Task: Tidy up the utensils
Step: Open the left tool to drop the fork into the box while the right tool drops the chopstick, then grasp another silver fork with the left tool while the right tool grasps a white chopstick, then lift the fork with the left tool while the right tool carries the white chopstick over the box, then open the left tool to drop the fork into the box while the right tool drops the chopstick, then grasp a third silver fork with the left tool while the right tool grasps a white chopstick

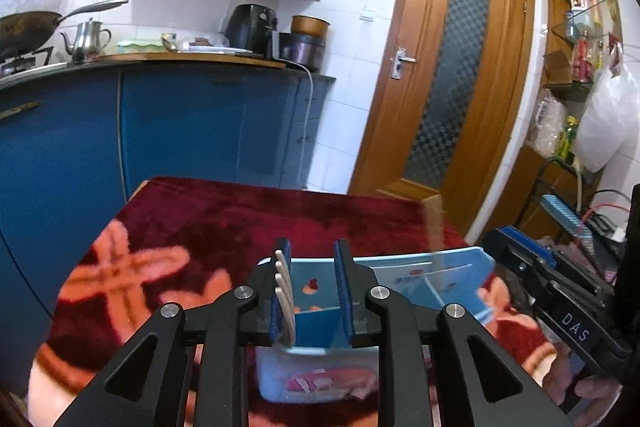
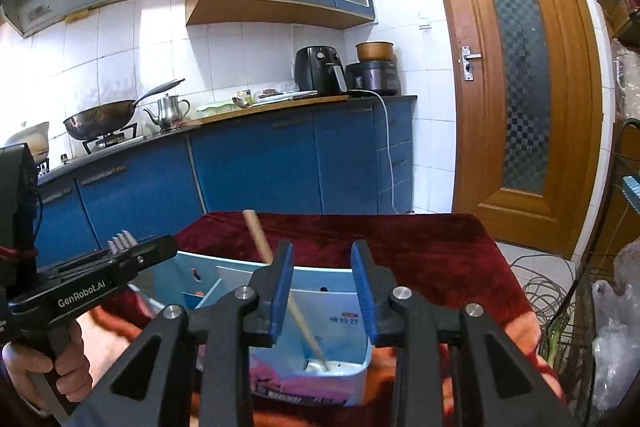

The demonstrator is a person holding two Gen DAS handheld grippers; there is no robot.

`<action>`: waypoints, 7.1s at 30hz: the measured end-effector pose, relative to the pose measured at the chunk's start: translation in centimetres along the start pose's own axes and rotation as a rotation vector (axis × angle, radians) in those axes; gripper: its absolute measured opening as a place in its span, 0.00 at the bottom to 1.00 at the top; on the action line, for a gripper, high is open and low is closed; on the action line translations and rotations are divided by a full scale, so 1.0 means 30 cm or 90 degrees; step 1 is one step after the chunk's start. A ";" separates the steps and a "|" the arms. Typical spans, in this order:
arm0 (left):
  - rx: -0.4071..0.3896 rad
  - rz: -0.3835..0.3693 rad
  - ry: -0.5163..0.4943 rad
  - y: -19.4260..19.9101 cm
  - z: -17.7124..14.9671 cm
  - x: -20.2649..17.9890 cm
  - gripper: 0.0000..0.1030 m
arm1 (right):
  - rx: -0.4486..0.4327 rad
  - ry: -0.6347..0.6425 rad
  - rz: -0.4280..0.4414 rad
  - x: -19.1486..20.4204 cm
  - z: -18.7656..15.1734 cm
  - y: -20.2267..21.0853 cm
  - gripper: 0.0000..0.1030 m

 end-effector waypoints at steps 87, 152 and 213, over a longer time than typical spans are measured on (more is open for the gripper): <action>0.176 -0.027 0.021 0.321 -0.245 0.147 0.02 | 0.362 -0.003 0.094 0.153 -0.444 0.230 0.28; -0.159 0.105 -0.207 0.130 0.274 -0.041 0.02 | -0.101 -0.014 -0.018 -0.042 0.247 0.131 0.06; 0.216 0.013 -0.057 0.380 -0.154 0.028 0.38 | 0.272 -0.085 0.027 0.040 -0.216 0.321 0.46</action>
Point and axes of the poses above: each gripper's, at about its wrist camera, not at the fingertips, and y roughly against the way its jaws point, x to its left, z to its top, the point moved 9 cm from there along -y, roughly the way its jaws point, and after that the axes turned 11 degrees about -x, right-handed, at the moved point
